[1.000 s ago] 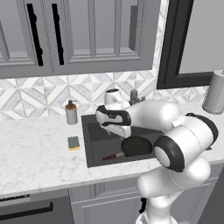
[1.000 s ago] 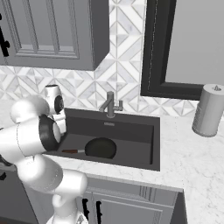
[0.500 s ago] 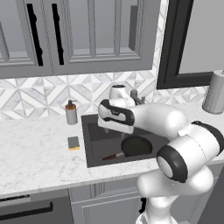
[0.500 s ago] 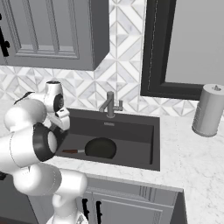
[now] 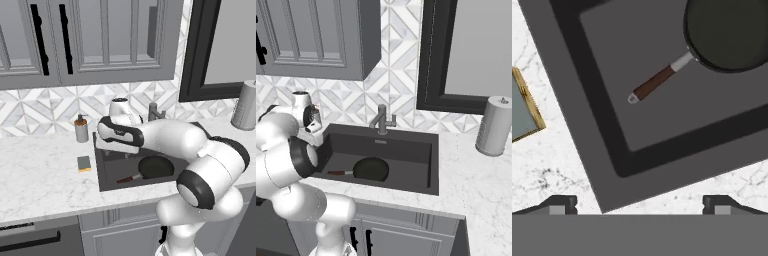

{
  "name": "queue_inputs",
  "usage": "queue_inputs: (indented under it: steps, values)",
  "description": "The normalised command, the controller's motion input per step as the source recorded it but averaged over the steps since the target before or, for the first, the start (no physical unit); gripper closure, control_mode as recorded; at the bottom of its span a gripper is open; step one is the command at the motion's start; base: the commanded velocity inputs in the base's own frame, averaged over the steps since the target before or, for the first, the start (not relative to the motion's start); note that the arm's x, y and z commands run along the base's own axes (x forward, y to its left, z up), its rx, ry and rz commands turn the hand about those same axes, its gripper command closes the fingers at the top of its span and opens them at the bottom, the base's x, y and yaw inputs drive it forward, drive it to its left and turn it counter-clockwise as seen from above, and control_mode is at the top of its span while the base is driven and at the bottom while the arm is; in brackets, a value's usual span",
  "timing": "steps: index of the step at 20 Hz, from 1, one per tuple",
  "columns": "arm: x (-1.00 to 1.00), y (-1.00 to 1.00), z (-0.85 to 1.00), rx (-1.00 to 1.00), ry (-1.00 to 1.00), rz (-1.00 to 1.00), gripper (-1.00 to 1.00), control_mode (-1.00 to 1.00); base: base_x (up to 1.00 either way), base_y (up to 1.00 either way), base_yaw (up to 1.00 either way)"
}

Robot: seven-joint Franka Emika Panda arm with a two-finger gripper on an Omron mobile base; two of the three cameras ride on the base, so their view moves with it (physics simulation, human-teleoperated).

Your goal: Pick the pan and sponge and place them into the sink. Then turn on the water.

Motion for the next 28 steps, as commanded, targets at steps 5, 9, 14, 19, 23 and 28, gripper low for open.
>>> queue_inputs:
  steps: [5, 9, 14, 19, 23, 28]
  values:
    - [0.01, 0.53, 0.03, 0.0, 0.0, 0.07, -1.0, -1.0, 0.0, 0.0, 0.0]
    - [0.08, 0.51, 0.0, 0.0, 0.0, 0.06, -1.0, -1.0, 0.0, 0.0, 0.0]
    - [0.3, 0.4, -0.01, 0.0, 0.0, 0.08, -1.0, -1.0, 0.0, 0.0, 0.0]
    - [0.32, 0.2, -0.12, 0.0, 0.0, 0.09, -1.0, -1.0, 0.0, 0.0, 0.0]
    - [0.22, 0.05, -0.25, 0.0, 0.0, 0.07, -1.0, -1.0, 0.0, 0.0, 0.0]
    - [0.35, 0.1, -0.27, 0.0, 0.0, 0.15, -1.0, -1.0, 0.0, 0.0, 0.0]
